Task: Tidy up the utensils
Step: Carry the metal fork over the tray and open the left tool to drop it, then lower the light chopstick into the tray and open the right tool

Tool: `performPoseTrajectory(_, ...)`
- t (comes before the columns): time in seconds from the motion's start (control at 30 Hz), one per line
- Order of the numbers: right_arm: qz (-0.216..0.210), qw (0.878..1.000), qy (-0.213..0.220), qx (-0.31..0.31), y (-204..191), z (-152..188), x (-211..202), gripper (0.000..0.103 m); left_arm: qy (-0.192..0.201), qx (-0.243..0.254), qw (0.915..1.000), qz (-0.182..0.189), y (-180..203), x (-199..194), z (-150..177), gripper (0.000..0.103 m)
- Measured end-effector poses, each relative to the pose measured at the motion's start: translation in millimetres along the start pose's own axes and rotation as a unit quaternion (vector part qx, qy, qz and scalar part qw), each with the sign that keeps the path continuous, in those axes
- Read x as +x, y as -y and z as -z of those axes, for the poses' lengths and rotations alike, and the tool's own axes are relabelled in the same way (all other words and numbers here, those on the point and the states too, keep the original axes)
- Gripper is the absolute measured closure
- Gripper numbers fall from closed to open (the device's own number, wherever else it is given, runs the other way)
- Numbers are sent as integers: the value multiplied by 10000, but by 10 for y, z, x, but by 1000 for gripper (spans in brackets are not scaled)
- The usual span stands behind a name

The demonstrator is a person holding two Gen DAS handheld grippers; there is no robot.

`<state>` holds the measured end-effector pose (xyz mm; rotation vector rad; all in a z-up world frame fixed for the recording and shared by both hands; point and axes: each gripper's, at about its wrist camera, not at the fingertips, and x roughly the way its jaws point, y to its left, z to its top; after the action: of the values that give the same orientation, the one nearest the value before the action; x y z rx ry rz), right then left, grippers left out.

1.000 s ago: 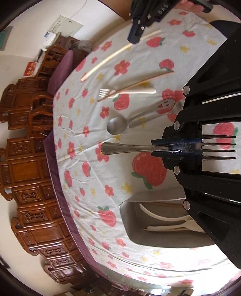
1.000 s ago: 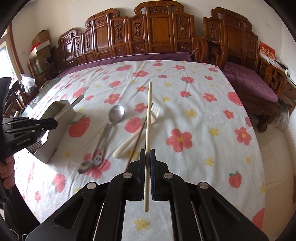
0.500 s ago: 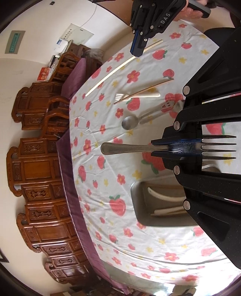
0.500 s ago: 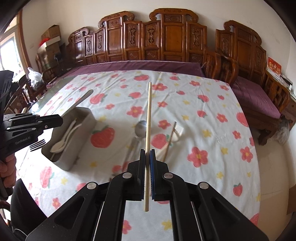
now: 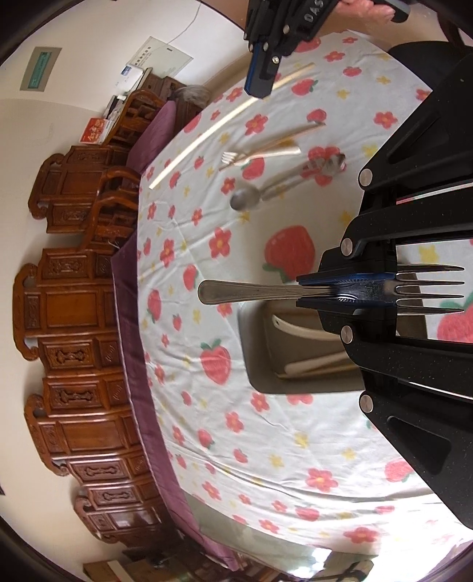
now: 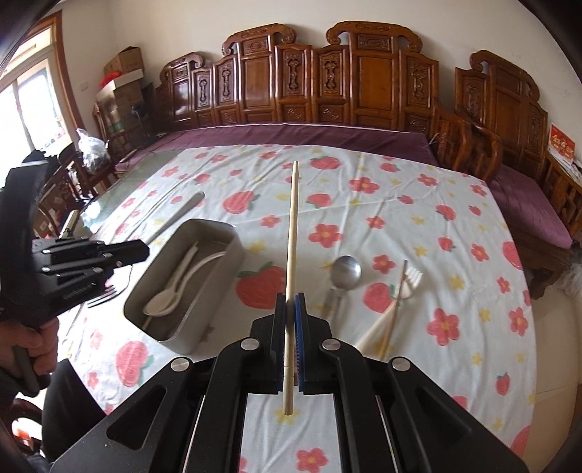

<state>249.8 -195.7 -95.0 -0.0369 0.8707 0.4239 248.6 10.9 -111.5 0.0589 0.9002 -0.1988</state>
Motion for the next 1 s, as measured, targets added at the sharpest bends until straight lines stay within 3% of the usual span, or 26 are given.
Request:
performPoseTrajectory(0.3,-175,9996,-182,-91,-324,-53,186,97,-221,-327,9992,-53,-369,328,87,97)
performPoseTrajectory(0.67,-344,9983,-406,-245,-635,-106,423,97,-419,-539,9977,7,-498,646,141,97)
performPoseTrajectory(0.73,-366,9980,-427,-298,-697,-117,461,97,-378,-528,9979,-5,-509,616,146,92)
performPoseTrajectory(0.8,-408,9976,-456,-326,-771,-116,516,97,-285,-530,9982,-30,-544,537,153,81)
performPoseTrajectory(1.0,-565,9965,-558,-254,-1000,-70,722,97,-38,-550,9982,-231,-733,258,198,71)
